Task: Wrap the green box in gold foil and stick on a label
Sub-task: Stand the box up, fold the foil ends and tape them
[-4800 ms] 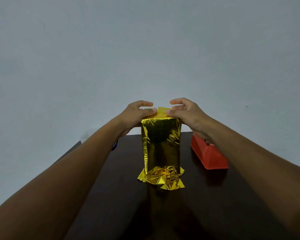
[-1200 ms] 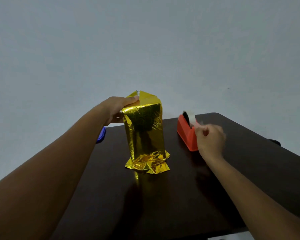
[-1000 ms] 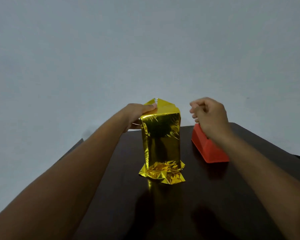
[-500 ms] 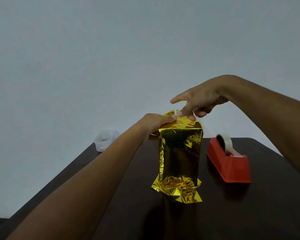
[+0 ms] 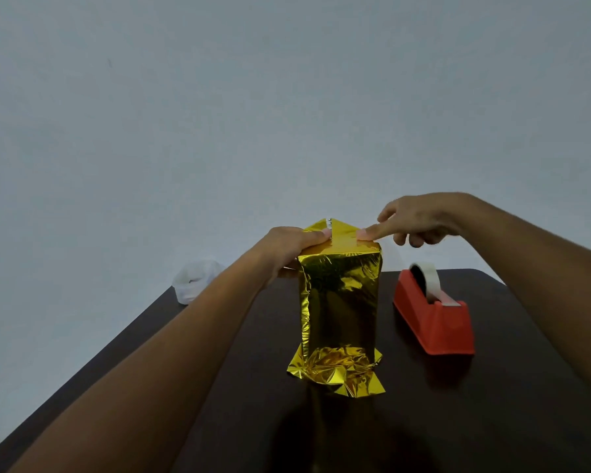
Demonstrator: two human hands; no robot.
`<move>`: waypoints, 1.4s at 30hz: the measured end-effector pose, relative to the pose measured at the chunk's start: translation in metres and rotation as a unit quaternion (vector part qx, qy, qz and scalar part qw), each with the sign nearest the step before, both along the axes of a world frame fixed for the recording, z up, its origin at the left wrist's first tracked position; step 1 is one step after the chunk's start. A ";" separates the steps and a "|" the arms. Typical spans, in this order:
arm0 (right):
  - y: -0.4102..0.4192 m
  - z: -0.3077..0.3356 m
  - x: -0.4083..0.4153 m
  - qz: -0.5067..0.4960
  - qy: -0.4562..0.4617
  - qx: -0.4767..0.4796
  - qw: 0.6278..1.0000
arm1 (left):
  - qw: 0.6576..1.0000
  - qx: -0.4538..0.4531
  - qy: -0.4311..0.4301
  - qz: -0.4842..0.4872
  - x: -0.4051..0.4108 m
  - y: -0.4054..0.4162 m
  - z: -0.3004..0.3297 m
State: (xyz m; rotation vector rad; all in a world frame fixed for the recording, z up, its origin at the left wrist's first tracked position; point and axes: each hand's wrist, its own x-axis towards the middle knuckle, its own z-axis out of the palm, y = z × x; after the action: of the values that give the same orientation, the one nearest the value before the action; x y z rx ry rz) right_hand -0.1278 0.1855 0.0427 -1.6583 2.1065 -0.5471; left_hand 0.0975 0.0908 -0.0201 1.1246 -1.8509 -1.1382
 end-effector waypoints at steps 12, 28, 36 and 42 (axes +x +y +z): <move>0.031 -0.121 -0.069 -0.257 -0.048 0.087 0.961 | 1.000 0.013 0.011 0.016 -0.002 0.000 -0.002; 0.032 -0.152 -0.059 -0.293 -0.485 -0.154 0.809 | 1.000 0.012 0.012 0.016 -0.003 0.012 0.000; 0.024 -0.216 -0.052 -0.371 -0.311 -0.224 0.846 | 1.000 0.009 0.002 0.018 -0.001 0.011 0.000; 0.025 -0.217 -0.037 -0.413 -0.251 -0.241 0.842 | 1.000 0.006 -0.008 0.021 -0.001 0.008 0.000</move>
State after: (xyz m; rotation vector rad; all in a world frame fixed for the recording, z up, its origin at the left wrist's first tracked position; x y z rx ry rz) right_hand -0.1645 0.2103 -0.1740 -0.5430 2.2662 -1.6773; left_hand 0.0961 0.0990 -0.0203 1.1777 -1.8271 -1.1215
